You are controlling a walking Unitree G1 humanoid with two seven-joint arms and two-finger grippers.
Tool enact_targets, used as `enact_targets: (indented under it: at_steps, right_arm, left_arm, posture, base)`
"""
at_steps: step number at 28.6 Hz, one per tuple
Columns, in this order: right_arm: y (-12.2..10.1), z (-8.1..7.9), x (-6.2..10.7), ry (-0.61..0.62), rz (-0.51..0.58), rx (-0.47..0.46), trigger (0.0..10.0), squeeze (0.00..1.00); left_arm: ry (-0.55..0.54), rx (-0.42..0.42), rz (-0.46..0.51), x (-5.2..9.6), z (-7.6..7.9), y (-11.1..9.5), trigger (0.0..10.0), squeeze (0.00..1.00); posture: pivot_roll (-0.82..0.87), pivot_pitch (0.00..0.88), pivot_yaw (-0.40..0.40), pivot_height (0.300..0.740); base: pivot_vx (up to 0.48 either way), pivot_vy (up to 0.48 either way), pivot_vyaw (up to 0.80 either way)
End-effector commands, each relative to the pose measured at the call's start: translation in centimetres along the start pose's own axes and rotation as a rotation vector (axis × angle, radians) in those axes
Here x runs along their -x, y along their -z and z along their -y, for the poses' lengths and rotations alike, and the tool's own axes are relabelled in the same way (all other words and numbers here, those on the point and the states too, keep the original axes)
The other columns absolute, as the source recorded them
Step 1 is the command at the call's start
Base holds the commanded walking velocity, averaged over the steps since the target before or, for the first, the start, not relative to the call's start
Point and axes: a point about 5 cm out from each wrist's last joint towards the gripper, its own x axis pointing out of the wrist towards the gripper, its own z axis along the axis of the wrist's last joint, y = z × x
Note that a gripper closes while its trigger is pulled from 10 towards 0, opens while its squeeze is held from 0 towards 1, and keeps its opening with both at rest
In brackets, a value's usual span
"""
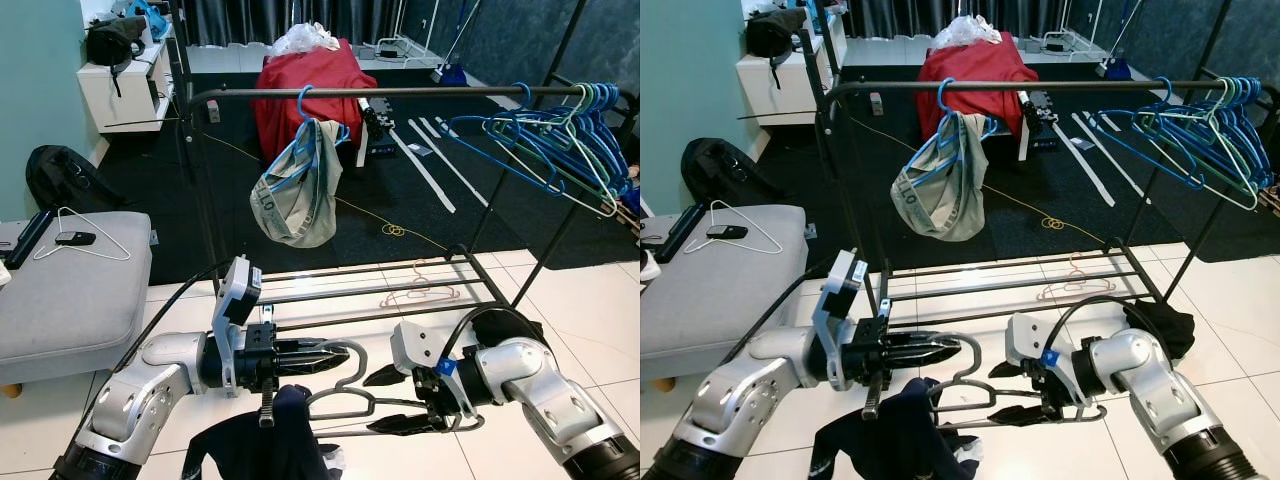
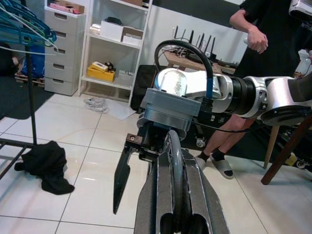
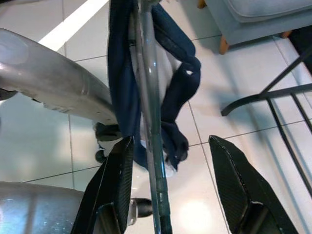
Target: Hang hanger
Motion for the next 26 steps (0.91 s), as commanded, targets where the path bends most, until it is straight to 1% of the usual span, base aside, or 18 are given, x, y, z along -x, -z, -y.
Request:
enact_targets:
  at_steps: [1, 2, 4, 5, 7, 8, 9, 11, 12, 13, 14, 16, 17, 20, 22, 23, 25, 26]
  right_arm:
    - [0.3, 0.0, 0.1, 0.011, -0.014, 0.007, 10.0, 0.0]
    - [0.3, 0.0, 0.1, 0.011, -0.014, 0.007, 10.0, 0.0]
    - [0.2, 0.1, 0.8, 0.084, 0.004, 0.015, 10.0, 0.0]
    - [0.2, 0.1, 0.8, 0.084, 0.004, 0.015, 10.0, 0.0]
    - [-0.2, 1.1, 1.9, 0.285, 0.07, 0.042, 10.0, 0.0]
    - [-0.2, 1.1, 1.9, 0.285, 0.07, 0.042, 10.0, 0.0]
    - [-0.2, 1.8, 2.4, 0.4, 0.091, 0.05, 10.0, 0.0]
    - [-0.1, 2.6, 3.1, 0.562, 0.115, 0.049, 10.0, 0.0]
    - [-0.1, 2.6, 3.1, 0.562, 0.115, 0.049, 10.0, 0.0]
    - [0.0, 2.9, 3.4, 0.626, 0.126, 0.046, 10.0, 0.0]
    - [0.0, 2.9, 3.4, 0.626, 0.126, 0.046, 10.0, 0.0]
    - [0.2, 3.0, 3.6, 0.682, 0.137, 0.033, 10.0, 0.0]
    - [0.7, 3.1, 3.9, 0.739, 0.122, 0.006, 10.0, 0.0]
    - [1.4, 3.0, 4.0, 0.769, 0.074, 0.0, 10.0, 0.0]
    - [1.4, 3.0, 4.0, 0.769, 0.074, 0.0, 10.0, 0.0]
    - [1.6, 3.1, 4.3, 0.812, 0.063, -0.002, 10.0, 0.0]
    - [1.6, 3.1, 4.3, 0.812, 0.063, -0.002, 10.0, 0.0]
    - [1.2, 3.3, 4.6, 0.87, 0.111, 0.008, 10.0, 0.0]
  left_arm:
    - [-0.007, -0.009, 0.036, 0.1, -0.2, -0.5, 0.0, 0.0]
    - [-0.007, -0.009, 0.036, 0.1, -0.2, -0.5, 0.0, 0.0]
    - [-0.079, -0.052, 0.004, 0.5, -0.8, -0.1, 0.0, 0.0]
    - [-0.079, -0.052, 0.004, 0.5, -0.8, -0.1, 0.0, 0.0]
    - [-0.135, -0.085, -0.016, 0.8, -1.4, 0.1, 0.0, 0.0]
    - [-0.135, -0.085, -0.016, 0.8, -1.4, 0.1, 0.0, 0.0]
    - [-0.144, -0.088, -0.018, 0.9, -1.5, 0.2, 0.0, 0.0]
    - [-0.146, -0.085, -0.02, 1.0, -1.5, 0.3, 0.0, 0.0]
    - [-0.146, -0.085, -0.02, 1.0, -1.5, 0.3, 0.0, 0.0]
    - [-0.148, -0.086, -0.024, 1.0, -1.5, 0.4, 0.0, 0.0]
    - [-0.148, -0.086, -0.024, 1.0, -1.5, 0.4, 0.0, 0.0]
    - [-0.15, -0.087, -0.028, 1.0, -1.6, 0.4, 0.0, 0.0]
    - [-0.151, -0.09, -0.034, 1.1, -1.6, 0.5, 0.0, 0.0]
    - [-0.157, -0.097, -0.044, 1.2, -1.7, 0.5, 0.0, 0.0]
    - [-0.157, -0.097, -0.044, 1.2, -1.7, 0.5, 0.0, 0.0]
    - [-0.176, -0.105, -0.049, 1.3, -1.9, 0.5, 0.0, 0.0]
    - [-0.176, -0.105, -0.049, 1.3, -1.9, 0.5, 0.0, 0.0]
    - [-0.215, -0.121, -0.058, 1.5, -2.4, 0.4, 0.0, 0.0]
  posture:
    - [-0.12, 0.095, -0.034, 0.74]
    - [-0.12, 0.095, -0.034, 0.74]
    - [-0.12, 0.094, -0.039, 0.74]
    - [-0.12, 0.094, -0.039, 0.74]
    - [-0.13, 0.096, -0.036, 0.74]
    - [-0.13, 0.096, -0.036, 0.74]
    - [-0.13, 0.099, -0.032, 0.74]
    - [-0.13, 0.101, -0.029, 0.74]
    - [-0.13, 0.101, -0.029, 0.74]
    - [-0.13, 0.102, -0.031, 0.74]
    - [-0.13, 0.102, -0.031, 0.74]
    - [-0.13, 0.102, -0.031, 0.74]
    - [-0.13, 0.103, -0.032, 0.74]
    - [-0.13, 0.103, -0.032, 0.74]
    - [-0.13, 0.103, -0.032, 0.74]
    - [-0.13, 0.103, -0.034, 0.74]
    - [-0.13, 0.103, -0.034, 0.74]
    - [-0.13, 0.103, -0.035, 0.74]
  base:
    - [0.0, 0.0, 0.0]
    - [0.0, 0.0, 0.0]
    - [0.0, 0.0, 0.0]
    - [0.0, 0.0, 0.0]
    - [0.0, 0.0, 0.0]
    - [0.0, 0.0, 0.0]
    - [0.0, 0.0, 0.0]
    - [0.0, 0.0, 0.0]
    - [0.0, 0.0, 0.0]
    - [0.0, 0.0, 0.0]
    - [0.0, 0.0, 0.0]
    - [0.0, 0.0, 0.0]
    - [0.0, 0.0, 0.0]
    - [0.0, 0.0, 0.0]
    - [0.0, 0.0, 0.0]
    - [0.0, 0.0, 0.0]
    - [0.0, 0.0, 0.0]
    - [0.0, 0.0, 0.0]
